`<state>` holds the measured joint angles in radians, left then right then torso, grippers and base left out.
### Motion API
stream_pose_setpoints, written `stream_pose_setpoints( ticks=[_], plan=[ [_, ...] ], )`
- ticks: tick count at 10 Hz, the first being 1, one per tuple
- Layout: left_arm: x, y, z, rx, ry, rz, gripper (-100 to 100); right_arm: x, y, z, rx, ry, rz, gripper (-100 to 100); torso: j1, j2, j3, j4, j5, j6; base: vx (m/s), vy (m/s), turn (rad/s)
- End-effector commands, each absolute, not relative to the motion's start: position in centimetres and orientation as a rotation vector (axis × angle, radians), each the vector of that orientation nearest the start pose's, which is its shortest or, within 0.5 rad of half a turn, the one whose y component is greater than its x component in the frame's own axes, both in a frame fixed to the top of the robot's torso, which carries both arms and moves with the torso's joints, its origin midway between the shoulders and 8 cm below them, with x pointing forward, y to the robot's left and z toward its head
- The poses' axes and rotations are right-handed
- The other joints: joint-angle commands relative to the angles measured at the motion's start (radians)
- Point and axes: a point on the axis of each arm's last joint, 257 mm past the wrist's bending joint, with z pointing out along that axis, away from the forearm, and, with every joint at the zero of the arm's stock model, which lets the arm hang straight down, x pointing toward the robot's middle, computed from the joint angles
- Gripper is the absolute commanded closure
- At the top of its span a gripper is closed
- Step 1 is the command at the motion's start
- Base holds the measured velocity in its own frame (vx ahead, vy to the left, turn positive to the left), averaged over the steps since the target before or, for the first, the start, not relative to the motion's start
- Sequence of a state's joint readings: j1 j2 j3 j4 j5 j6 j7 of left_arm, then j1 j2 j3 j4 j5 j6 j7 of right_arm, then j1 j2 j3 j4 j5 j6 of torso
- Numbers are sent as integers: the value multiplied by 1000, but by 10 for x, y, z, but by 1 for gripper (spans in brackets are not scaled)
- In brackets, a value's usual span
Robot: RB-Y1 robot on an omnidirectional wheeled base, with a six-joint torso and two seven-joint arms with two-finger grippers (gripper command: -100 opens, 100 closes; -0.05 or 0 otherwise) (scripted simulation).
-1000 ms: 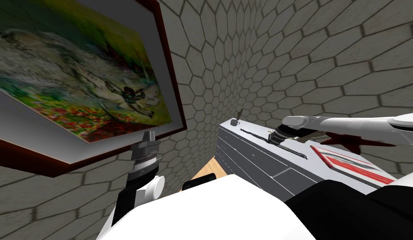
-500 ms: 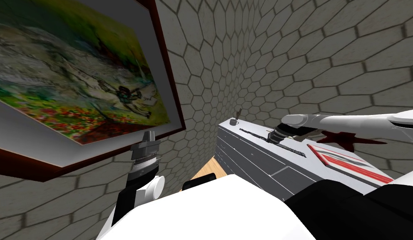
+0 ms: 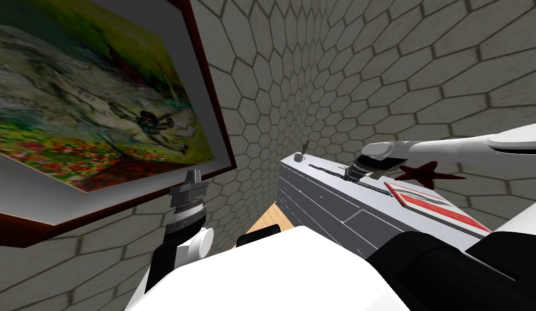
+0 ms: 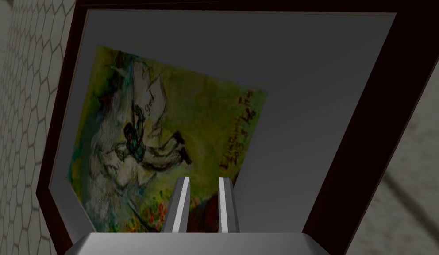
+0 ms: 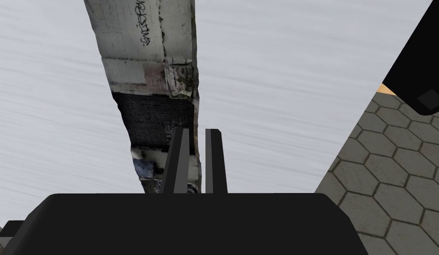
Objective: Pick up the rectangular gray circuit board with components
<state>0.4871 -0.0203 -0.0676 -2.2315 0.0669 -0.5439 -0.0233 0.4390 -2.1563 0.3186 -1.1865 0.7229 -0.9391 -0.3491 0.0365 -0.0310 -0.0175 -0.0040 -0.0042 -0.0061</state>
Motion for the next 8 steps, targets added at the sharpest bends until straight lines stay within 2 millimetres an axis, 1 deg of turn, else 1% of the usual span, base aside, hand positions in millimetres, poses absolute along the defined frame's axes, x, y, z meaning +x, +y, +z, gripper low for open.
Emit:
stream_pose_setpoints(
  ticks=[1, 2, 3, 4, 5, 6, 8],
  plan=[
    [349, 266, 15, -710, 554, -1394, 0, 277, -681, -104, -830, 2896, -370, 100, 0, 0, 0, 0, 0, 0, -7, -34, -86],
    [349, 266, 15, -710, 554, -1394, 0, 280, -678, -104, -811, 2887, -352, 100, 0, 0, 0, 0, 0, 0, -7, -14, 7],
    [349, 266, 15, -710, 554, -1394, 0, 288, -672, -101, -860, 2884, -372, 100, 1, 0, 0, 0, 0, -1, -9, -37, -117],
    [349, 266, 15, -710, 554, -1394, 0, 296, -668, -93, -856, 2875, -380, 100, 1, 1, 0, 0, 0, 1, -8, -33, -92],
    [349, 266, 15, -710, 554, -1394, 0, 297, -666, -95, -838, 2875, -363, 100, 1, 1, 0, 0, 0, 0, -6, -14, 5],
    [349, 266, 15, -710, 554, -1394, 0, 307, -658, -95, -886, 2866, -373, 100, 2, 0, 0, 0, 0, -1, -8, -34, -131],
    [349, 266, 15, -710, 554, -1394, 0, 314, -651, -90, -871, 2863, -366, 100, 1, 0, 0, 0, 0, 0, -4, -22, -32]
  ],
)
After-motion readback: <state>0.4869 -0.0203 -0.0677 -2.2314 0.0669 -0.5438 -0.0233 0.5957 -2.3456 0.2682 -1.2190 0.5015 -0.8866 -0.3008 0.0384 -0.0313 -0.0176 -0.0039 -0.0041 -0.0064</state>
